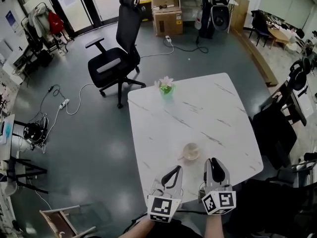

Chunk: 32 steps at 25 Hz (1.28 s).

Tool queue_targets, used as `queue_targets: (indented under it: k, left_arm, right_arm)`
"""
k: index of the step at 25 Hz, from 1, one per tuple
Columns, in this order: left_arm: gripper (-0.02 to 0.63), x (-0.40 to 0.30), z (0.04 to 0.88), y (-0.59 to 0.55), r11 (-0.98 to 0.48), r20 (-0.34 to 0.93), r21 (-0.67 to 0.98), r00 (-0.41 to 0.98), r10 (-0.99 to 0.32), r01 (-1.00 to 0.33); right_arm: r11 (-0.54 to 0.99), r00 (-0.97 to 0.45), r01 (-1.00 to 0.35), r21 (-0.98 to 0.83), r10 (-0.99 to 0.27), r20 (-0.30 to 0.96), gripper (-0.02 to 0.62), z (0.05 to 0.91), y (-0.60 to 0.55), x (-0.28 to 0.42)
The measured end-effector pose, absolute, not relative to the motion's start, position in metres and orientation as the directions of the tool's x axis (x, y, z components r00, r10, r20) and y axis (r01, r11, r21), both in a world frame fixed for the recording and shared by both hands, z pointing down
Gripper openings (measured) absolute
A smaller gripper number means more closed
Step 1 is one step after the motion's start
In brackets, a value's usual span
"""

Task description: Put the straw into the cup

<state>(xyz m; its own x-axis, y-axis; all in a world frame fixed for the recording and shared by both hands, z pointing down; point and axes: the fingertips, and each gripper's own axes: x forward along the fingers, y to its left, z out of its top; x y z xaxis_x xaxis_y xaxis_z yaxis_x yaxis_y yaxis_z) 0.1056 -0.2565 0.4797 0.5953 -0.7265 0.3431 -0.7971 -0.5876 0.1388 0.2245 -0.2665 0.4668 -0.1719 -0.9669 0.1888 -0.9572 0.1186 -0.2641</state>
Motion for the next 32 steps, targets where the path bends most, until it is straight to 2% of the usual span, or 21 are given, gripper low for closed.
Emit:
queue_targets:
  k: [6, 13, 32]
  left_arm:
    - [0.002, 0.102, 0.448, -0.239, -0.576, 0.280, 0.116, 0.583, -0.763, -0.809]
    - [0.002, 0.097, 0.426, -0.217, -0.551, 0.221, 0.113, 0.561, -0.798, -0.827]
    - [0.002, 0.099, 0.403, -0.195, -0.534, 0.169, 0.075, 0.538, -0.826, -0.842]
  right_arm:
    - [0.164, -0.206, -0.950, -0.267, -0.969, 0.139, 0.001, 0.439, -0.239, 0.213]
    - [0.225, -0.260, -0.938, -0.263, -0.959, 0.108, 0.000, 0.419, -0.212, 0.202]
    - [0.274, -0.299, -0.926, -0.261, -0.952, 0.062, -0.002, 0.398, -0.188, 0.199]
